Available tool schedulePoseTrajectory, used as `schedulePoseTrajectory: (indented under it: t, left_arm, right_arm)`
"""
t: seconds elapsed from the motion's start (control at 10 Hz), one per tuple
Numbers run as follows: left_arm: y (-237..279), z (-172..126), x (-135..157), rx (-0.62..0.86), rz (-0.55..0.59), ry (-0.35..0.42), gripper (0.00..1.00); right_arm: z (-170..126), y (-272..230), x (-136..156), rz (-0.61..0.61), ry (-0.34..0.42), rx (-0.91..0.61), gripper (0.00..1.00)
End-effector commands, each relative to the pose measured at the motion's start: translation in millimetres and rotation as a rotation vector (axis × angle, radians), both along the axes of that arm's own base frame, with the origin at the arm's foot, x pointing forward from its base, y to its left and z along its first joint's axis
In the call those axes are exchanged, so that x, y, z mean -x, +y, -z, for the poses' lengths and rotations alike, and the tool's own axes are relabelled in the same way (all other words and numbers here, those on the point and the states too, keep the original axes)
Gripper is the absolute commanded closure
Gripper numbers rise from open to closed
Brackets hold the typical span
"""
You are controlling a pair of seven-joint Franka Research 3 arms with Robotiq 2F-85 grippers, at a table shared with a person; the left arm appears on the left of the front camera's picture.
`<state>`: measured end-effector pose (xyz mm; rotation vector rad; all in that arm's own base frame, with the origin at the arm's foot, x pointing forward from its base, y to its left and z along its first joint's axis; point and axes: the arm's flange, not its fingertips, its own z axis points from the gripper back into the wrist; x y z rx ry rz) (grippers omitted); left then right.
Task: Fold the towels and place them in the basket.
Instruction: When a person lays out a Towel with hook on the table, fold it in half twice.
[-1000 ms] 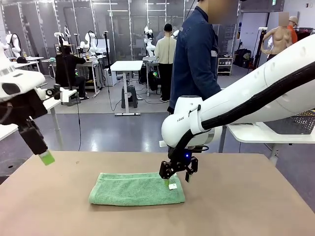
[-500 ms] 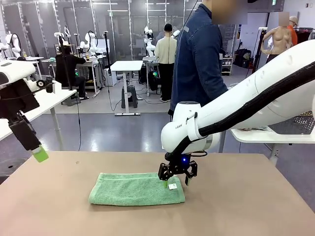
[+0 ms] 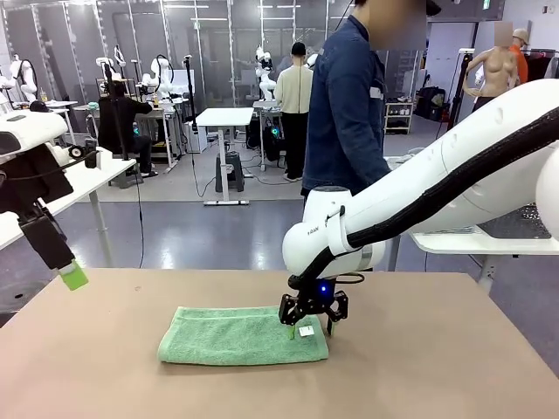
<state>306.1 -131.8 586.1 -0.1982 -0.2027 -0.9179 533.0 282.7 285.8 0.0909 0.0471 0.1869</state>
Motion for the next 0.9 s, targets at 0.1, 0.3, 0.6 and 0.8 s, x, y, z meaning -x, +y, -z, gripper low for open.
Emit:
schedulePoseTrajectory:
  t: [0.1,0.3,0.6,0.8]
  left_arm:
    - [-0.1,-0.1,-1.9,0.001,-0.001,-0.013,0.0]
    - [-0.1,-0.1,-1.9,0.001,-0.001,-0.013,0.0]
    - [-0.1,-0.1,-1.9,0.001,-0.001,-0.013,0.0]
    - [-0.1,-0.1,-1.9,0.001,-0.001,-0.013,0.0]
  right_arm:
    - [4.9,7.0,-4.7,0.03,0.002,0.027,0.55]
    - [5.4,8.4,-4.1,0.033,0.002,0.019,1.0]
    - [4.5,8.0,-5.8,0.043,0.008,0.011,0.86]
    - [4.2,6.6,-5.7,0.042,0.013,0.009,1.0]
